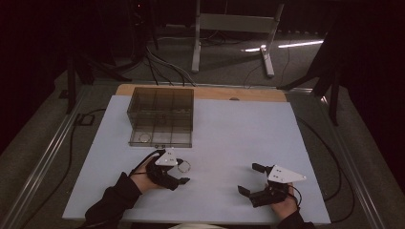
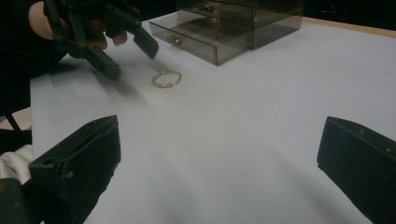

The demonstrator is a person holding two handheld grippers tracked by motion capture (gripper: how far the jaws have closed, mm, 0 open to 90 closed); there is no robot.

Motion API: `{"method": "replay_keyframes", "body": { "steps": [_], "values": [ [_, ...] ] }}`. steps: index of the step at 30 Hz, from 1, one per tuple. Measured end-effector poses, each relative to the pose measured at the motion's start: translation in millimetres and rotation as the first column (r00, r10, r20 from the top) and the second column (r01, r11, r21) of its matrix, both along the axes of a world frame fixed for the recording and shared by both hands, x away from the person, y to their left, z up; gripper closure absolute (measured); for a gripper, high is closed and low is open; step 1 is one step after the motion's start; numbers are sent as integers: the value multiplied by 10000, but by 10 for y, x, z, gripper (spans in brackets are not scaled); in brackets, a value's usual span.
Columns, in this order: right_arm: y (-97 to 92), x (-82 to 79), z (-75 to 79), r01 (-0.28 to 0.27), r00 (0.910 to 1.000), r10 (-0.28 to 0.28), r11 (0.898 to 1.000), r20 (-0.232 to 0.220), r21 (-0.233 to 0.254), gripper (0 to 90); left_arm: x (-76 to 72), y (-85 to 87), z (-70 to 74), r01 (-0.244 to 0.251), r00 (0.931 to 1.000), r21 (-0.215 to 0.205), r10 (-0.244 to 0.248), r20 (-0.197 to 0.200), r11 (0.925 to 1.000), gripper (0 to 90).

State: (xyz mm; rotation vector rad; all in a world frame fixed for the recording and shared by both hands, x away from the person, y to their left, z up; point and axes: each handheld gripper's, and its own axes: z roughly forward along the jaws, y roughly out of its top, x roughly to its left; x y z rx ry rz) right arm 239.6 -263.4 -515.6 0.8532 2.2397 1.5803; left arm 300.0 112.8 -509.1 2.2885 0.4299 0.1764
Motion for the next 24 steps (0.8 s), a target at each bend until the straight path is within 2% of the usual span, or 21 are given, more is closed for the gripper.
{"method": "replay_keyframes", "body": {
  "steps": [10,16,19,22,24],
  "values": [
    [0,3,-1,14,10000,-14,10000,-5,21,0,30,-56,-105,-6,9998,243,1,191,9997,550],
    [-2,2,-1,13,10000,-13,10000,-12,25,0,67,-68,-155,-203,9995,178,199,237,9996,666],
    [-2,10,-8,30,10000,-30,10000,-68,21,0,90,-70,-181,-336,9993,152,334,141,9993,714],
    [0,5,-3,16,10000,-16,10000,-39,38,0,101,-70,-207,-182,9998,245,178,132,9995,734],
    [0,7,-7,24,10000,-24,10000,-66,6,0,117,-59,-207,-254,9996,252,251,109,9994,754]
  ]
}}
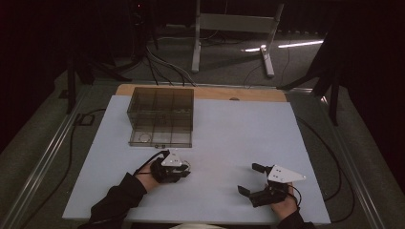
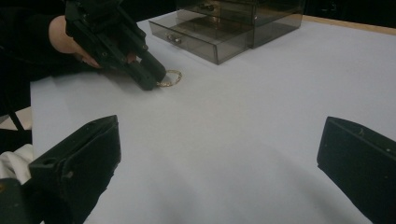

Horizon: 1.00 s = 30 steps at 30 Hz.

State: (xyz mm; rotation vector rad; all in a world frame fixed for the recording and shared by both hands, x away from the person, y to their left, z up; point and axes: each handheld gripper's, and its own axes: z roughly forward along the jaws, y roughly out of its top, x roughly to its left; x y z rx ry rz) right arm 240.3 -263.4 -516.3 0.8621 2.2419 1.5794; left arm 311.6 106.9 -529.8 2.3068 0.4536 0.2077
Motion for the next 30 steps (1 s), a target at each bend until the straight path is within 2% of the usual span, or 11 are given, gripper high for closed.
{"method": "replay_keyframes", "body": {
  "steps": [8,23,25,30],
  "values": [
    [-2,0,2,14,10000,-14,10000,-1,21,0,47,4,-5,-300,9993,-68,298,-245,9995,864],
    [0,4,-5,-3,10000,3,10000,-65,-13,0,38,-10,13,-307,9993,78,309,-202,9995,877],
    [1,-1,-1,2,10000,-2,10000,-33,5,0,25,-11,24,-264,9996,146,265,-74,9995,877],
    [-2,4,-3,7,10000,-7,10000,-68,42,0,17,9,108,-289,9995,-6,289,89,9996,878]
  ]
}}
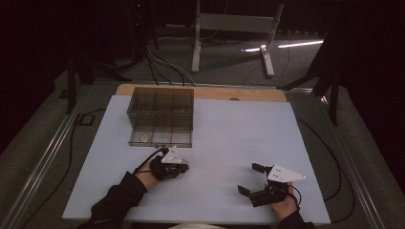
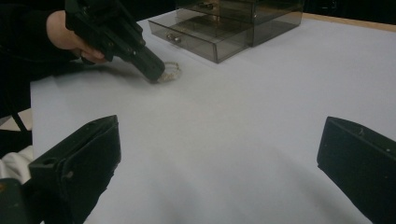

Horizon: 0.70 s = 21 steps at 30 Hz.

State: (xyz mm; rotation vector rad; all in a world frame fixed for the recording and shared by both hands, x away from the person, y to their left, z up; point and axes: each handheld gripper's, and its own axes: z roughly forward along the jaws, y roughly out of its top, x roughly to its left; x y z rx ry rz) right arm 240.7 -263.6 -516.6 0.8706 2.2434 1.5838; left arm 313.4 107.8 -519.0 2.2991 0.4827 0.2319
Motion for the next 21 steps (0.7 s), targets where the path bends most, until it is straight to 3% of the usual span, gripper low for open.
{"method": "replay_keyframes", "body": {
  "steps": [7,21],
  "values": [
    [-1,-4,3,24,10000,-24,10000,15,14,0,3,55,158,-165,9996,-292,171,212,9994,878],
    [-2,1,-1,24,10000,-24,10000,11,12,0,54,120,322,-477,9980,-587,500,385,9971,878]
  ]
}}
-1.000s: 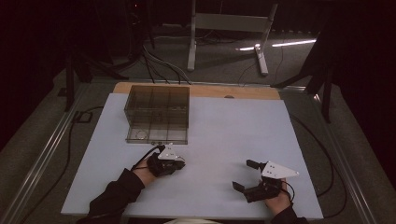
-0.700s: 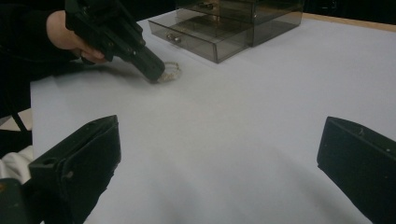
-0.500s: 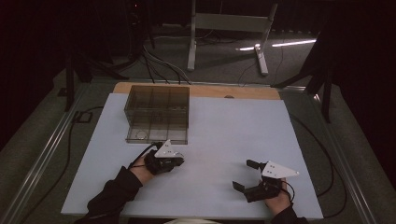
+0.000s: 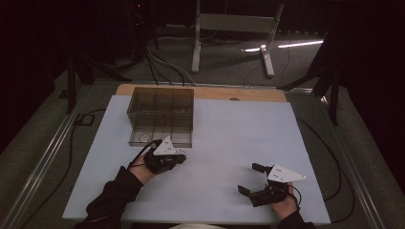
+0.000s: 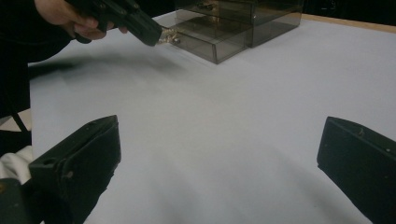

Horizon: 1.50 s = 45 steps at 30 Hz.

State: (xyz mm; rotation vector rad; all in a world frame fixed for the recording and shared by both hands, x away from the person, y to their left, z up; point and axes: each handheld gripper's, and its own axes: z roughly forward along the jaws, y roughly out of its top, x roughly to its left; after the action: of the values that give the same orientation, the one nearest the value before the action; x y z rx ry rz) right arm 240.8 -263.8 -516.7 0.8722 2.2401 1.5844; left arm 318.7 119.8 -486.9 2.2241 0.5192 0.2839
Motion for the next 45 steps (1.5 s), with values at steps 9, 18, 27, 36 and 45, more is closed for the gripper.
{"method": "replay_keyframes", "body": {
  "steps": [9,18,27,36,45],
  "values": [
    [-2,-6,3,31,10000,-31,10000,14,16,0,28,92,103,-248,9995,-229,253,198,9994,877],
    [-2,2,-4,18,10000,-18,10000,-20,9,0,85,224,182,-696,9969,-507,714,335,9963,878],
    [-3,-4,1,20,10000,-20,10000,19,-23,0,161,394,238,-1265,9906,-686,1297,441,9896,878],
    [1,-4,0,16,10000,-16,10000,19,-59,0,254,617,245,-2027,9777,-1082,2073,329,9732,877],
    [-2,-6,-3,26,10000,-26,10000,13,-95,0,362,823,190,-2948,9538,-1469,3002,152,9442,877]
  ]
}}
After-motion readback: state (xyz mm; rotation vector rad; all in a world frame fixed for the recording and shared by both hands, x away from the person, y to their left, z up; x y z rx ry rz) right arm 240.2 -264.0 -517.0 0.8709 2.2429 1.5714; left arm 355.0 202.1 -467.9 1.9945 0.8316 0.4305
